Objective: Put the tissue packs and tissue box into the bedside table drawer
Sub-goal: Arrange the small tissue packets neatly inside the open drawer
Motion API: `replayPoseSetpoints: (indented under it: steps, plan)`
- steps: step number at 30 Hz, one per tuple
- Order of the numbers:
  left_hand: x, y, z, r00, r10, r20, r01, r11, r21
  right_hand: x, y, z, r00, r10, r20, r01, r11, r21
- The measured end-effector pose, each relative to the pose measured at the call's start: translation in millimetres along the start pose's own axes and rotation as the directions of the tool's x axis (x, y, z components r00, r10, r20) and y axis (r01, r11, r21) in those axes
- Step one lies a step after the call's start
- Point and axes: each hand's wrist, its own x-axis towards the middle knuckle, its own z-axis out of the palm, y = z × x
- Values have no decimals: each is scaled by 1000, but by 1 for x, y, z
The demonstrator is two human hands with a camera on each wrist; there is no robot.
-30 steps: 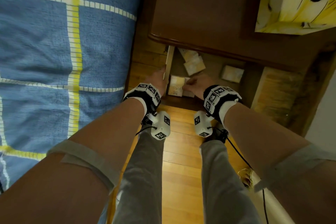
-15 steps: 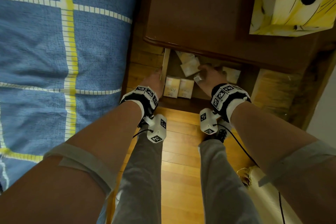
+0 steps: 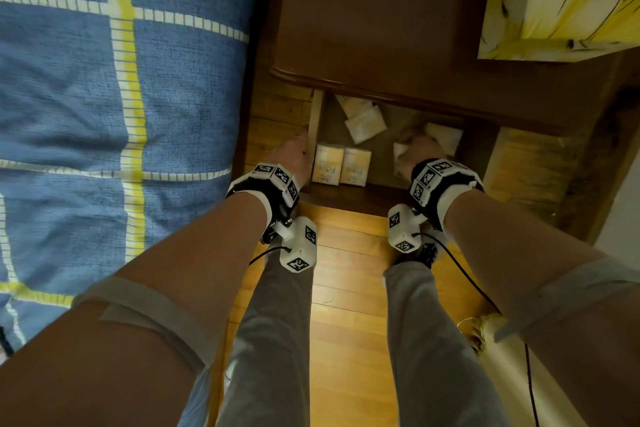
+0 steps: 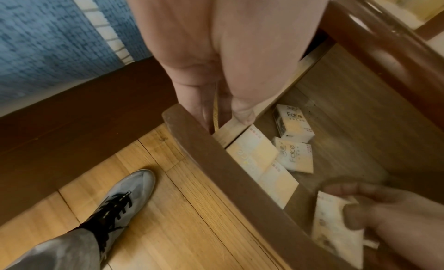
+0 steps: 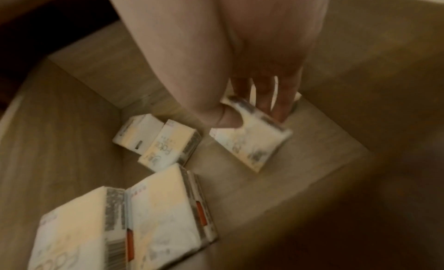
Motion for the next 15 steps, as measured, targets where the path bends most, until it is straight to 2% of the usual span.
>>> replayPoseSetpoints:
  steps: [2,6,10,15]
  plan:
    - [0,1,-1,1000,3,3,-3,1000,-10,-1,-7,-5,997,-53,-48,50,998,-48]
    - [-1,1,-1,1000,1,-6,-1,1000,-22,2,-27,-3,984,-180,11,180,975,-128]
    - [0,-1,-1,1000,4,-2,-4,999,-40,7,-43,7,979,-192,73,202,963,-177]
    - [0,-4,-2,1000,11,-2,-11,996,-89,12,-54,14,968,-251,13,250,956,-154]
